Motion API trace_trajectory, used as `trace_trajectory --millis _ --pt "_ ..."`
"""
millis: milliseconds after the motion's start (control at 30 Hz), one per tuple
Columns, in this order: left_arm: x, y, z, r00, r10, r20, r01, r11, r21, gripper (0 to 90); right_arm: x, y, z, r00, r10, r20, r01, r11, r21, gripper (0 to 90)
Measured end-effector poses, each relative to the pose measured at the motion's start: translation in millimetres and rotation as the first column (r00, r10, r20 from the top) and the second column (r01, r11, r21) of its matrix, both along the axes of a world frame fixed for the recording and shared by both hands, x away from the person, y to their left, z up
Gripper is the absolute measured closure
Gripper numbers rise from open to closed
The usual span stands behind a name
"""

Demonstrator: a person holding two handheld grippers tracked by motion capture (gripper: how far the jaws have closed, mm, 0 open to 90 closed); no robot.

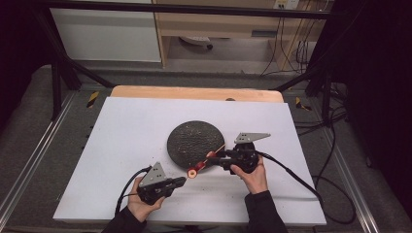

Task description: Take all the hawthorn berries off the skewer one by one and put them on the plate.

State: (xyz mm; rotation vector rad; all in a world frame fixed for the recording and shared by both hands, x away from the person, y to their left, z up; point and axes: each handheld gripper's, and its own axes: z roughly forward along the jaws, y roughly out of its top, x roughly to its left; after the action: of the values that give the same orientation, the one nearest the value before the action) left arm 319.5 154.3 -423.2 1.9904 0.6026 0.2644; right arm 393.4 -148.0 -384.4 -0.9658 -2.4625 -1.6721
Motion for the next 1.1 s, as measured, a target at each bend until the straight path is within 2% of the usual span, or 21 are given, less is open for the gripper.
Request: trace_trajectory --millis 367,467,833,1100 --pt "-1.0 2.0 1.3 0.9999 0.001 0.017 -0.001 1.0 -0.002 88.3 4.5 -5.5 5.7 0.9999 -0.011 -0.01 0.012 0.9999 0.008 59.1" --pt "-2.6 2.6 2.1 0.9992 0.003 0.039 -0.003 1.0 0.004 88.4 5.6 -8.3 8.8 0.9998 -0.021 -0.004 0.021 0.9997 0.014 59.1" --pt "-0.8 9.3 2.5 0.9994 0.017 0.031 -0.017 0.9998 0.004 88.4 15.7 -20.4 18.6 0.9974 -0.072 -0.003 0.072 0.9971 0.025 59.3" --pt "0.6 15.8 1.6 0.9992 0.032 0.026 -0.032 0.9994 0.014 88.4 25.7 -28.2 24.1 0.9915 -0.13 0.003 0.13 0.9912 0.026 59.3"
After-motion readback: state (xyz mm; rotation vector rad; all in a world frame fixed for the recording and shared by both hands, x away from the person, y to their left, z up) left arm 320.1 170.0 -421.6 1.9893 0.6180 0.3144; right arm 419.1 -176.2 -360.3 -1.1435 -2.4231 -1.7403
